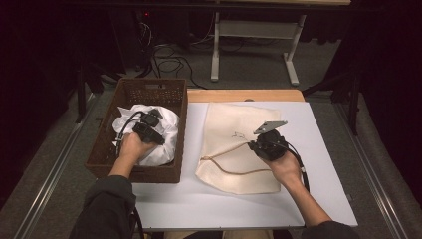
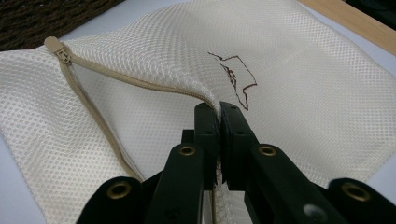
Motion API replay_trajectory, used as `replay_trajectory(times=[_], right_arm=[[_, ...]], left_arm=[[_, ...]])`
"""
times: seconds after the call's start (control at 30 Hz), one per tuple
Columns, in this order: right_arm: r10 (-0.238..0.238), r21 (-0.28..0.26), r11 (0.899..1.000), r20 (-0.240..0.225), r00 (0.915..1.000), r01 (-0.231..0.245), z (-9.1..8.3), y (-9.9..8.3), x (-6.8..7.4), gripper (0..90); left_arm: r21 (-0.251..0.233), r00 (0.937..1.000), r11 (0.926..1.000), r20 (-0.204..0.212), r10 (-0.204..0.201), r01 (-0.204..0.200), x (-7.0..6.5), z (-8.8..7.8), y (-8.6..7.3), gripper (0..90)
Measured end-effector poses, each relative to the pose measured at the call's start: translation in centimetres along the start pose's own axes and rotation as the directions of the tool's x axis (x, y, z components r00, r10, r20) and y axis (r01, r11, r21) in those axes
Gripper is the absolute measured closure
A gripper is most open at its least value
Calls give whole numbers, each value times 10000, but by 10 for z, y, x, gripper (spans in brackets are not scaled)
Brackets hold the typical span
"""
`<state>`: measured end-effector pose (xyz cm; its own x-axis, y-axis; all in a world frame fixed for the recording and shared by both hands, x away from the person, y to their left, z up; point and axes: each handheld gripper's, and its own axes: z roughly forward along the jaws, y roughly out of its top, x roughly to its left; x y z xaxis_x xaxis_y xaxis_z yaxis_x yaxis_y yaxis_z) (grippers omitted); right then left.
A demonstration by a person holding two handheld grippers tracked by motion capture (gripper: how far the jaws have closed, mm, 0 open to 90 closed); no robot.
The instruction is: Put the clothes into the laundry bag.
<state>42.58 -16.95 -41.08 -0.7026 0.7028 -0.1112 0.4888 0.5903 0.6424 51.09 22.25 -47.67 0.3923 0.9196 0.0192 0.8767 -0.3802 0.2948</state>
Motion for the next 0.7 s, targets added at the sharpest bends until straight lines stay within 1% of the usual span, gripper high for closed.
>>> replay_trajectory(times=[0.1,0.17,0.2,0.23,0.27,0.33,0.37,0.43,0.57,0.7], right_arm=[[58,-59,10000,-22,10000,-58,-1,-1,-1,874],[69,-90,9999,-21,10000,-69,-1,-2,-2,874],[49,-72,10000,-61,10000,-49,-1,-3,-3,874],[116,-67,9999,-51,9999,-116,0,-3,-2,874],[44,-67,10000,-97,9999,-45,0,-5,-3,874],[161,-15,9999,-153,9998,-161,0,-6,-3,874],[161,-15,9999,-153,9998,-161,0,-6,-3,874],[91,43,9999,-112,9999,-91,-3,-7,-5,875],[175,24,9998,-66,9998,-175,-8,-8,-6,876],[36,51,10000,-129,9999,-36,-7,-11,-5,876]], left_arm=[[110,9999,9998,-17,163,-163,-2,-1,1,526],[117,9998,9998,23,173,-173,-2,-1,1,599],[139,9998,9997,65,191,-192,-1,-1,2,599],[142,9997,9996,68,245,-246,-2,-2,2,641],[141,9995,9994,83,302,-303,-2,-4,2,685],[-49,9994,9995,135,325,-324,-2,-9,2,725],[-49,9994,9995,135,325,-324,-2,-9,2,738],[-440,9993,9985,188,326,-318,-2,-22,0,751],[-929,9992,9950,163,371,-354,-2,-42,-3,763],[-1127,9990,9927,54,448,-439,-2,-57,-6,770]])
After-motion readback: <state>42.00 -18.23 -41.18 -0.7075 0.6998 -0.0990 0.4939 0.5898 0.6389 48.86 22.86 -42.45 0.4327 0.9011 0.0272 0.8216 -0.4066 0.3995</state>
